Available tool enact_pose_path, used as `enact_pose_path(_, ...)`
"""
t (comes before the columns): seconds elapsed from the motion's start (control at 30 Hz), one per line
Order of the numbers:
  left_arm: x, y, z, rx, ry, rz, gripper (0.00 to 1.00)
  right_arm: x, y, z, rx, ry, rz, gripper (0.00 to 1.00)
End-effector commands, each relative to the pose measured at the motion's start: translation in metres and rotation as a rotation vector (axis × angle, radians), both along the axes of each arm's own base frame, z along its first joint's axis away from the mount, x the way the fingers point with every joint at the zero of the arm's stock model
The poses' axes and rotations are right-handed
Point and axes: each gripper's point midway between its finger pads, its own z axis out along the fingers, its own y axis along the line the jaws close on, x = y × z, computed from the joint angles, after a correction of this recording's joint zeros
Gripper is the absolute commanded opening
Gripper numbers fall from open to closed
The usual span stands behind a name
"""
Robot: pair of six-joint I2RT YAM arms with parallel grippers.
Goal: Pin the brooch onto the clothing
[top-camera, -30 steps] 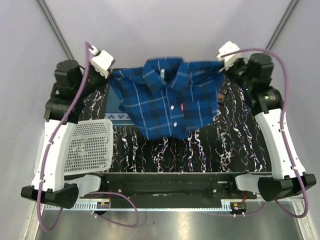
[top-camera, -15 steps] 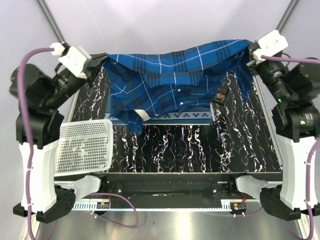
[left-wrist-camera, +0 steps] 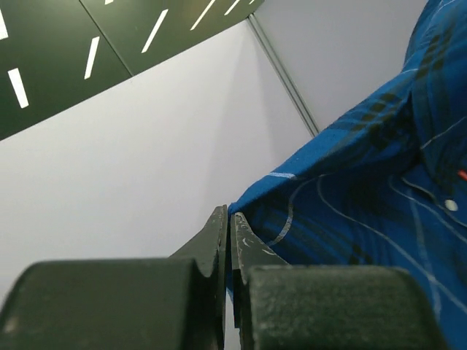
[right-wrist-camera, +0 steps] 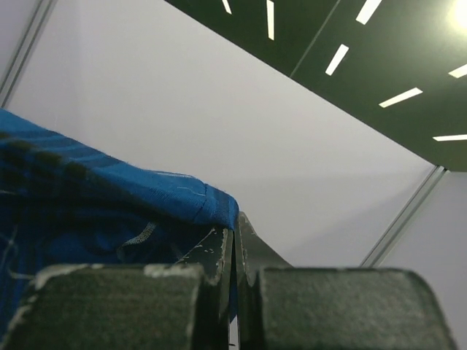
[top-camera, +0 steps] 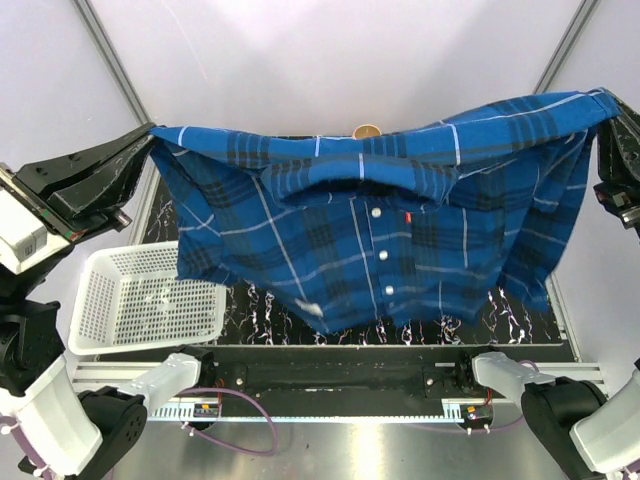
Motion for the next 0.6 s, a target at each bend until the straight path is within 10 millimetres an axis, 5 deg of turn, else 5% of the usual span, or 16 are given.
enact_pose_path(0.0,0.046,-0.007,-0.008,-0.041,0.108,0.009,0.0,0.075,0.008,-0.054,-0.029,0.248,-0.028,0.0)
enact_pose_path(0.1,0.089,-0.007,-0.037,-0.032,0.205,0.075,0.0,0.118,-0.001,-0.085,-0.028,0.337,-0.115,0.0)
enact_pose_path(0.23,0.177,0.0,-0.097,-0.01,0.378,0.253,0.0,0.179,-0.011,-0.126,-0.047,0.419,-0.236,0.0)
enact_pose_path(0.3,0.209,0.001,-0.121,0.023,0.424,0.307,0.0,0.213,-0.013,-0.17,-0.081,0.512,-0.279,0.0)
enact_pose_path(0.5,0.339,-0.024,-0.237,0.154,0.629,0.359,0.0,0.305,-0.006,-0.305,-0.119,0.781,-0.331,0.0)
enact_pose_path(0.53,0.357,-0.021,-0.254,0.159,0.677,0.388,0.0,0.329,-0.005,-0.343,-0.127,0.871,-0.344,0.19)
enact_pose_path(0.57,0.396,-0.029,-0.314,0.221,0.808,0.395,0.11,0.341,-0.008,-0.357,-0.13,0.907,-0.381,0.34)
